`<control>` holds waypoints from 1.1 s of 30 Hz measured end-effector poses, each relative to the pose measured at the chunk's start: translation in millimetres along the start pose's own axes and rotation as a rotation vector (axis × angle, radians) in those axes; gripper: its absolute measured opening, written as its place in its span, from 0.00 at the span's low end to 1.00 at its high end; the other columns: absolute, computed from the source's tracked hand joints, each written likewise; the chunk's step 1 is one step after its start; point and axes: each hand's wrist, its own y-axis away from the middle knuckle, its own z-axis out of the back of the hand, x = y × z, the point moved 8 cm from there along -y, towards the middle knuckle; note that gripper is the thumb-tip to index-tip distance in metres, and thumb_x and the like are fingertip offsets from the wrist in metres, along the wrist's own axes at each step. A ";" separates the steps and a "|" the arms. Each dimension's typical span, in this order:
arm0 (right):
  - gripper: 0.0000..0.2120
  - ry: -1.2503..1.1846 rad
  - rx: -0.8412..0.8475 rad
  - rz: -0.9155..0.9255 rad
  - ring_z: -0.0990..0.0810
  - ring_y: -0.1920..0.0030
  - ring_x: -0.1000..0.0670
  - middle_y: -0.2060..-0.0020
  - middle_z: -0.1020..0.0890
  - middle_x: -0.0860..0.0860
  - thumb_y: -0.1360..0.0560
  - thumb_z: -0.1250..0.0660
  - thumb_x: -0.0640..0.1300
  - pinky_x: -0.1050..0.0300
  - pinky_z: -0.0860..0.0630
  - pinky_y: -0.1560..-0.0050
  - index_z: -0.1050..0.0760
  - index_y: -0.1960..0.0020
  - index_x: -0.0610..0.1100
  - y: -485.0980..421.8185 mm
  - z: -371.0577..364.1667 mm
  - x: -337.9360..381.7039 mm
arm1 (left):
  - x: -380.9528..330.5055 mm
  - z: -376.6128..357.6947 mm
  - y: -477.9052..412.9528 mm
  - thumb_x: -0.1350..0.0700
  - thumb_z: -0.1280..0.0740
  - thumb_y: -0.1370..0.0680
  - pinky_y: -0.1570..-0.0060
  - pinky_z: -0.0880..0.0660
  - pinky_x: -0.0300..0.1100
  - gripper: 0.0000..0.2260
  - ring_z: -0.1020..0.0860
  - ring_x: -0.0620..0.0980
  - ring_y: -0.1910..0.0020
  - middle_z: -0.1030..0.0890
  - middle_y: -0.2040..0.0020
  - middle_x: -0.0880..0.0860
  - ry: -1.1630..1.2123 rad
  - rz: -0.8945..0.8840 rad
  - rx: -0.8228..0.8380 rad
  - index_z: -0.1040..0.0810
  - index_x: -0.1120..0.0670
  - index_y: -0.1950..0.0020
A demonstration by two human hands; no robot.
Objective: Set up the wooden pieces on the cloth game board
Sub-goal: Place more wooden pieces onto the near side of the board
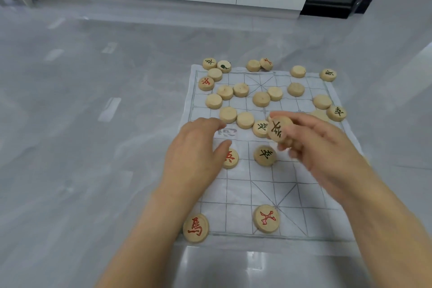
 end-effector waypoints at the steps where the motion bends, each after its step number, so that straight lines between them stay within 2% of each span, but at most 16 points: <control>1: 0.12 -0.184 0.057 -0.041 0.23 0.63 0.53 0.58 0.16 0.48 0.22 0.42 0.41 0.60 0.30 0.61 0.21 0.45 0.46 5.7 -8.5 -2.6 | -4.4 -1.4 1.2 0.46 0.34 0.25 0.47 0.37 0.32 0.19 0.29 0.43 0.40 0.25 0.40 0.42 0.014 -0.024 0.013 0.29 0.46 0.35; 3: 0.15 -0.365 0.109 -0.090 0.25 0.65 0.51 0.58 0.16 0.42 0.21 0.47 0.39 0.58 0.31 0.64 0.23 0.44 0.42 10.2 -19.0 -9.0 | -14.8 -3.5 3.8 0.43 0.32 0.29 0.46 0.32 0.36 0.23 0.28 0.42 0.41 0.25 0.41 0.40 0.074 -0.071 0.037 0.30 0.44 0.35; 6: 0.15 -0.437 0.134 -0.111 0.25 0.65 0.51 0.58 0.17 0.41 0.20 0.48 0.39 0.60 0.30 0.66 0.24 0.42 0.38 8.9 -25.9 -16.3 | -28.8 -4.2 8.9 0.41 0.29 0.32 0.44 0.27 0.44 0.27 0.27 0.43 0.41 0.24 0.42 0.40 0.176 -0.137 0.045 0.30 0.43 0.34; 9: 0.15 -0.452 0.127 -0.109 0.24 0.65 0.52 0.57 0.17 0.41 0.20 0.47 0.39 0.61 0.30 0.66 0.24 0.42 0.37 7.0 -26.8 -18.8 | -36.4 -2.5 11.8 0.38 0.30 0.33 0.46 0.26 0.46 0.28 0.27 0.43 0.42 0.24 0.43 0.40 0.217 -0.200 0.022 0.31 0.41 0.35; 12: 0.14 -0.393 0.128 -0.069 0.25 0.63 0.51 0.57 0.17 0.41 0.23 0.42 0.44 0.62 0.30 0.67 0.22 0.44 0.39 6.2 -26.1 -18.6 | -39.9 -0.7 11.9 0.34 0.35 0.35 0.48 0.26 0.42 0.28 0.27 0.40 0.44 0.24 0.44 0.39 0.249 -0.245 -0.005 0.34 0.38 0.37; 15: 0.12 -0.261 0.080 -0.013 0.24 0.61 0.51 0.59 0.17 0.46 0.27 0.38 0.46 0.60 0.29 0.63 0.20 0.48 0.46 6.8 -23.5 -20.2 | -44.9 -1.6 14.1 0.36 0.36 0.33 0.49 0.26 0.42 0.25 0.27 0.38 0.47 0.23 0.46 0.38 0.255 -0.273 0.001 0.34 0.37 0.37; 17: 0.09 -0.203 0.029 0.010 0.21 0.64 0.54 0.63 0.16 0.50 0.26 0.37 0.44 0.61 0.28 0.62 0.22 0.48 0.45 7.7 -20.2 -19.2 | -44.8 -3.5 15.3 0.37 0.35 0.32 0.50 0.25 0.43 0.23 0.26 0.40 0.48 0.22 0.47 0.40 0.251 -0.267 -0.001 0.32 0.38 0.38; 19: 0.13 -0.139 0.017 0.020 0.19 0.65 0.55 0.64 0.16 0.50 0.31 0.32 0.46 0.65 0.26 0.64 0.24 0.48 0.43 8.9 -20.1 -16.9 | -41.8 -6.3 15.1 0.41 0.32 0.30 0.51 0.25 0.42 0.20 0.26 0.41 0.49 0.22 0.49 0.41 0.218 -0.238 -0.005 0.27 0.41 0.39; 21: 0.22 -0.002 0.035 0.026 0.19 0.62 0.54 0.62 0.16 0.50 0.40 0.25 0.50 0.62 0.22 0.60 0.23 0.49 0.45 10.0 -24.3 -15.8 | -41.8 -10.8 14.4 0.46 0.31 0.29 0.52 0.25 0.44 0.18 0.26 0.43 0.50 0.22 0.50 0.42 0.156 -0.230 0.010 0.26 0.44 0.40; 22: 0.22 0.094 0.032 0.025 0.19 0.62 0.53 0.62 0.17 0.51 0.42 0.23 0.49 0.59 0.21 0.59 0.23 0.50 0.47 9.5 -25.8 -16.4 | -43.7 -13.7 14.3 0.48 0.31 0.29 0.51 0.25 0.45 0.18 0.27 0.44 0.49 0.23 0.50 0.42 0.117 -0.237 0.032 0.26 0.44 0.40; 23: 0.20 0.205 0.010 0.027 0.20 0.63 0.54 0.62 0.18 0.53 0.41 0.21 0.48 0.58 0.21 0.58 0.23 0.53 0.49 7.4 -24.0 -16.9 | -45.4 -17.8 14.8 0.48 0.31 0.29 0.49 0.26 0.46 0.19 0.27 0.44 0.48 0.23 0.49 0.43 0.080 -0.241 0.069 0.28 0.44 0.38; 25: 0.13 0.493 -0.116 0.078 0.23 0.65 0.58 0.63 0.19 0.56 0.37 0.24 0.48 0.64 0.25 0.61 0.24 0.55 0.52 -4.2 -6.0 -14.3 | -42.9 -26.6 15.0 0.44 0.30 0.29 0.45 0.27 0.45 0.28 0.29 0.45 0.43 0.25 0.43 0.43 0.030 -0.222 0.147 0.35 0.42 0.32; 26: 0.12 0.656 -0.184 0.115 0.23 0.63 0.58 0.62 0.20 0.56 0.35 0.26 0.48 0.64 0.28 0.63 0.24 0.54 0.52 -12.2 6.7 -10.5 | -39.3 -28.6 14.5 0.42 0.31 0.29 0.44 0.28 0.45 0.31 0.30 0.45 0.40 0.26 0.41 0.44 0.009 -0.205 0.164 0.40 0.42 0.29; 28: 0.13 0.936 -0.257 0.131 0.24 0.56 0.51 0.54 0.22 0.51 0.32 0.30 0.49 0.58 0.29 0.59 0.24 0.49 0.49 -32.1 31.0 -11.3 | -31.6 -26.7 12.5 0.42 0.33 0.28 0.44 0.28 0.43 0.32 0.31 0.46 0.38 0.28 0.38 0.44 -0.035 -0.183 0.136 0.44 0.42 0.28; 30: 0.17 1.112 -0.253 0.092 0.25 0.49 0.45 0.47 0.24 0.46 0.31 0.31 0.51 0.53 0.29 0.53 0.23 0.44 0.47 -50.7 46.4 -20.0 | -23.6 -20.4 9.3 0.43 0.35 0.26 0.45 0.29 0.42 0.28 0.30 0.46 0.38 0.27 0.38 0.44 -0.066 -0.165 0.078 0.41 0.43 0.28; 33: 0.23 1.146 -0.142 0.065 0.25 0.46 0.45 0.45 0.23 0.46 0.31 0.30 0.55 0.50 0.27 0.47 0.25 0.39 0.48 -62.4 51.5 -26.2 | -9.4 -14.8 3.8 0.44 0.36 0.25 0.45 0.29 0.44 0.24 0.29 0.47 0.39 0.26 0.39 0.45 -0.067 -0.115 0.049 0.35 0.46 0.31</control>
